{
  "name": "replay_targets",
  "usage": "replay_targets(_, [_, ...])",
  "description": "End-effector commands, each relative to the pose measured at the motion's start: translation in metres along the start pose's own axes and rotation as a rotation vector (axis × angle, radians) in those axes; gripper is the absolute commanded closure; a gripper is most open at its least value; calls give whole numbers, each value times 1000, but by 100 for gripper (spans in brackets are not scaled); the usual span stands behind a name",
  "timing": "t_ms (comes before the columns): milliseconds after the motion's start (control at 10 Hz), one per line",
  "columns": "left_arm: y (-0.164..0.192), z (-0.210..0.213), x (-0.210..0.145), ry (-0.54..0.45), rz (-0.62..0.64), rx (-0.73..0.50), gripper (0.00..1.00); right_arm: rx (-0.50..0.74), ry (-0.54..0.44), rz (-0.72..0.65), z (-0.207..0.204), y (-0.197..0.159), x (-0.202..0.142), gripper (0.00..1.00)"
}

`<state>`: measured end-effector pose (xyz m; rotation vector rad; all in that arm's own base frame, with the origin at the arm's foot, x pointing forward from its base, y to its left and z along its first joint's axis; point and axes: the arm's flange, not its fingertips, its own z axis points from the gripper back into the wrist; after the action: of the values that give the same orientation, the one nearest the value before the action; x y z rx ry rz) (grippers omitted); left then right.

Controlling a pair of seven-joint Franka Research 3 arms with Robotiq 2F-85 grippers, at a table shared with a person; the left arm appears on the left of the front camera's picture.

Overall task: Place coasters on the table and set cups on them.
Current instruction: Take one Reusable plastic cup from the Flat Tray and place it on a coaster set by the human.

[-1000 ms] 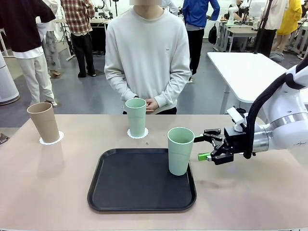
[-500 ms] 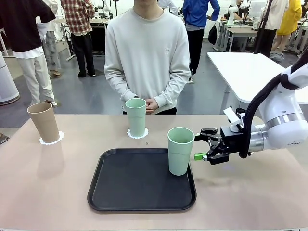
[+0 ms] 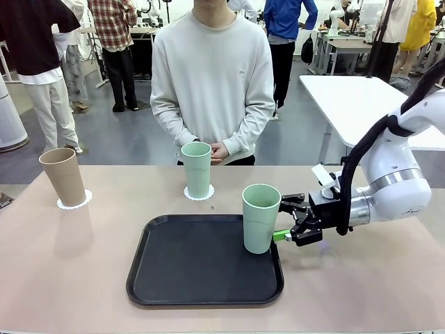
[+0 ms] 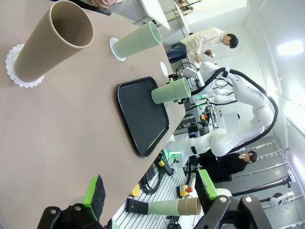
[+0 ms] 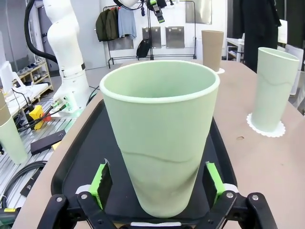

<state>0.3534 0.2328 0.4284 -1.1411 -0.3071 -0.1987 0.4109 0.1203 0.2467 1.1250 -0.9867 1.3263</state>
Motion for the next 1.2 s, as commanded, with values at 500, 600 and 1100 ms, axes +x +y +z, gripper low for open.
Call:
replay_targets(500, [-2, 1, 0, -11, 6, -11, 0, 16, -6, -6, -35, -19, -10, 0])
replay_targets(600, [-2, 1, 0, -11, 6, -11, 0, 28, -16, 15, -36, -19, -10, 0])
replay_targets(1100, [-2, 1, 0, -11, 6, -11, 0, 42, -27, 8, -30, -9, -2, 100])
